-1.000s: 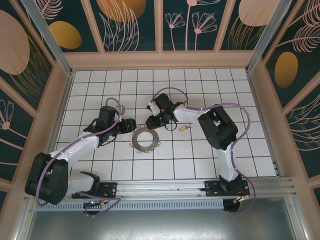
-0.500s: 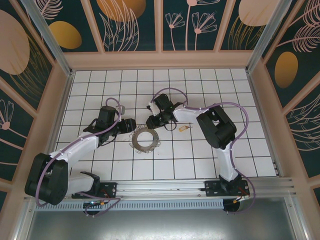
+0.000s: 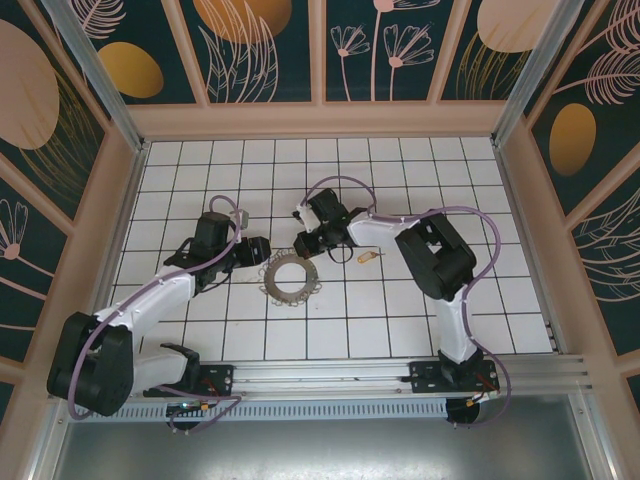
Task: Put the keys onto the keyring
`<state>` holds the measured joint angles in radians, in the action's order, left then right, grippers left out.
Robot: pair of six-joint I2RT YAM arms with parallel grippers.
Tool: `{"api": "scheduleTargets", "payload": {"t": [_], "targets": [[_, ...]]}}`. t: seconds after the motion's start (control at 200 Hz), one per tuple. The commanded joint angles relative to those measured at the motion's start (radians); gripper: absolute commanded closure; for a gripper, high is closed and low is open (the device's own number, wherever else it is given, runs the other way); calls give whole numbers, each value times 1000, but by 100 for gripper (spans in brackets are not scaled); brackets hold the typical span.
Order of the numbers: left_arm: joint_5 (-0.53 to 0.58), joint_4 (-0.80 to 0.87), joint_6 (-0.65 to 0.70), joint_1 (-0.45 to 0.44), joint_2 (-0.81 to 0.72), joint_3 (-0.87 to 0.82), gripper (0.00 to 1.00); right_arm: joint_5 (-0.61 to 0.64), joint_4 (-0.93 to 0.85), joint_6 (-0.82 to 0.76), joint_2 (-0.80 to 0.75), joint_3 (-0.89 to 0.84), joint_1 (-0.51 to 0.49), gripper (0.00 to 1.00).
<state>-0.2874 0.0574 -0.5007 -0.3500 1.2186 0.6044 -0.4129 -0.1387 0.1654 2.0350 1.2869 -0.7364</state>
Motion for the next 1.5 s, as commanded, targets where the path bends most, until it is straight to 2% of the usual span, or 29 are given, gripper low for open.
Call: {"api": "scheduleTargets", "payload": {"t": [0.0,0.2,0.345,0.631,0.841,1.061,1.251,1.496], "targets": [[-16,10,29,-4,-37,11,52,3,84,-59,-135,-65,-18,100],[-87,-59,43,-6,-131,11,55,-89,195,-158,-333,-203,-26,100],[-146,-126,53,-15,-229,15,54,-160,213,-203,-444,-245,-23,100],[-253,-244,120,-90,-374,44,49,-300,302,-250,-673,-321,4,100],[-408,-264,188,-99,-373,104,61,-420,366,-236,-817,-350,44,100],[-536,-273,241,-131,-355,150,58,-497,440,-205,-902,-380,58,100],[-564,-301,251,-163,-344,177,58,-543,536,-156,-916,-405,60,100],[-599,-336,246,-177,-323,207,64,-569,630,-110,-916,-426,58,100]]}}
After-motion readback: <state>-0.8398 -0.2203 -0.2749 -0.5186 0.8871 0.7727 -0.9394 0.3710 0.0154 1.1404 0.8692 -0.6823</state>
